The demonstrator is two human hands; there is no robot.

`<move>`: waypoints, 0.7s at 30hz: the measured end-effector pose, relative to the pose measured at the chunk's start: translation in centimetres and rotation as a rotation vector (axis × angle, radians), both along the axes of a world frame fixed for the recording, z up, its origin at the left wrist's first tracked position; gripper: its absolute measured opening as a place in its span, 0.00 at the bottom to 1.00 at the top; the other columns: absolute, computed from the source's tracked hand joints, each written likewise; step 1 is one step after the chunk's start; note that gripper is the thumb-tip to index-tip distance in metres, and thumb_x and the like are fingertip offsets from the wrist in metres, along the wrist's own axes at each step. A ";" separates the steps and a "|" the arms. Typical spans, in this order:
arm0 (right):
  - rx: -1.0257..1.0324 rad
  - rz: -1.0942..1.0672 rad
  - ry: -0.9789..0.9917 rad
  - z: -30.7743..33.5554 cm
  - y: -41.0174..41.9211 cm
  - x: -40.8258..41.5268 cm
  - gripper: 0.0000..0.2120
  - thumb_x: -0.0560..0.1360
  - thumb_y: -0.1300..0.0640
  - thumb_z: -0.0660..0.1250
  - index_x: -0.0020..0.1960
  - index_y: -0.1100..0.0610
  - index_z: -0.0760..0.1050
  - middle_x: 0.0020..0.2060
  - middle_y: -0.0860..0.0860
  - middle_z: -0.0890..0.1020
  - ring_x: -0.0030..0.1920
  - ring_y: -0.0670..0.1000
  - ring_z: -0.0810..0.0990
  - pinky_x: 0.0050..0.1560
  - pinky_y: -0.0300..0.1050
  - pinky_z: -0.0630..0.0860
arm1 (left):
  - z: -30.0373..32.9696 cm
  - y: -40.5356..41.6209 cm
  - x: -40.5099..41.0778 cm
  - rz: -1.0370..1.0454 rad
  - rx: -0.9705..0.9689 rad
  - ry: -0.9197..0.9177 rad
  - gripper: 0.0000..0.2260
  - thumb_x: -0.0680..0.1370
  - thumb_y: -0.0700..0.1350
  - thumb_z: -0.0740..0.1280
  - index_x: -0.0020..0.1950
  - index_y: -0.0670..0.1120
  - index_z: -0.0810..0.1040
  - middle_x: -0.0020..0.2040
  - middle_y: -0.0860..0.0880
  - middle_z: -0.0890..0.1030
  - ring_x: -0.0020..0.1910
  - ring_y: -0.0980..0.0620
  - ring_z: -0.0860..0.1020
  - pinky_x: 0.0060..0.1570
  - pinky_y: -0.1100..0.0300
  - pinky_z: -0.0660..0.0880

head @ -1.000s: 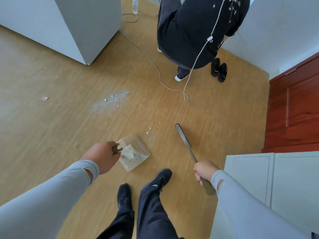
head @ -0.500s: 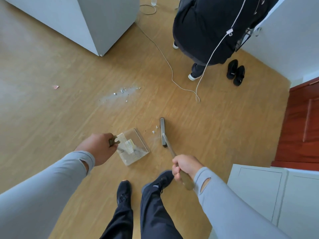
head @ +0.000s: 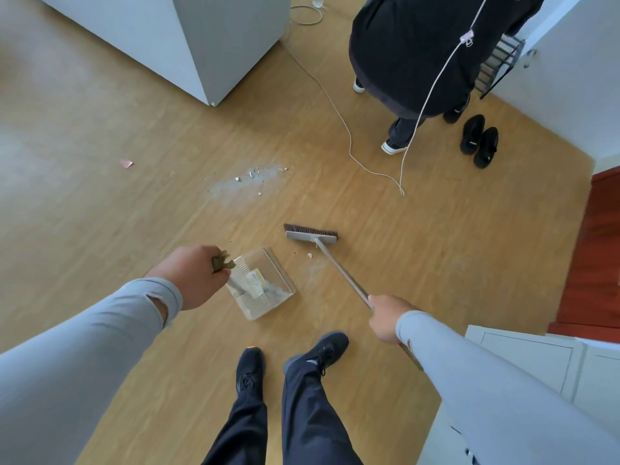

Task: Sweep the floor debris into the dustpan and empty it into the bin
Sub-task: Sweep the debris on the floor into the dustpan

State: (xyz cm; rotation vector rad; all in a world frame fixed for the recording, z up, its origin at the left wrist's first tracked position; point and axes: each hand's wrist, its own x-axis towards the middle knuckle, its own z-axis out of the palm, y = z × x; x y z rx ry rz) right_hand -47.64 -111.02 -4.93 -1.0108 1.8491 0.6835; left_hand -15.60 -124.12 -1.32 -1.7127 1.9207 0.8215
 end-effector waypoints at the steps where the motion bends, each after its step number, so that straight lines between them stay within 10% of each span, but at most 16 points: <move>1: 0.036 0.053 0.013 0.1 0.7 -0.8 0.30 0.77 0.57 0.57 0.79 0.48 0.60 0.69 0.52 0.75 0.60 0.57 0.80 0.61 0.49 0.78 | 0.0 0.1 0.3 -0.001 -0.001 -0.003 0.09 0.81 0.54 0.63 0.50 0.50 0.77 0.41 0.51 0.80 0.38 0.50 0.78 0.39 0.56 0.76; 10: 0.197 0.376 0.229 6.2 3.3 -8.5 0.36 0.78 0.60 0.55 0.81 0.38 0.48 0.69 0.48 0.74 0.53 0.52 0.78 0.46 0.43 0.74 | 0.2 0.7 0.5 -0.013 0.000 0.015 0.08 0.81 0.54 0.64 0.50 0.51 0.76 0.41 0.51 0.80 0.38 0.50 0.78 0.41 0.55 0.78; 14: 0.116 0.120 0.191 6.7 5.9 -12.2 0.30 0.79 0.53 0.54 0.79 0.36 0.55 0.74 0.47 0.72 0.63 0.53 0.78 0.61 0.47 0.77 | 0.5 0.6 -0.2 -0.045 -0.008 0.031 0.07 0.81 0.55 0.64 0.50 0.52 0.76 0.41 0.52 0.80 0.39 0.51 0.78 0.43 0.53 0.80; 19: -0.049 -0.243 0.122 4.7 6.4 -10.5 0.27 0.81 0.54 0.58 0.79 0.42 0.61 0.58 0.48 0.77 0.38 0.48 0.77 0.31 0.37 0.69 | 0.6 0.2 -2.1 -0.116 0.005 0.030 0.08 0.81 0.54 0.63 0.54 0.52 0.77 0.42 0.53 0.80 0.40 0.51 0.79 0.45 0.52 0.82; 21: -0.061 -0.306 0.103 2.8 5.3 -8.3 0.29 0.80 0.55 0.58 0.80 0.45 0.60 0.63 0.51 0.77 0.42 0.51 0.76 0.32 0.37 0.68 | 0.4 -0.1 -3.5 -0.160 0.006 0.020 0.08 0.82 0.54 0.62 0.53 0.52 0.77 0.42 0.53 0.80 0.40 0.51 0.79 0.44 0.53 0.81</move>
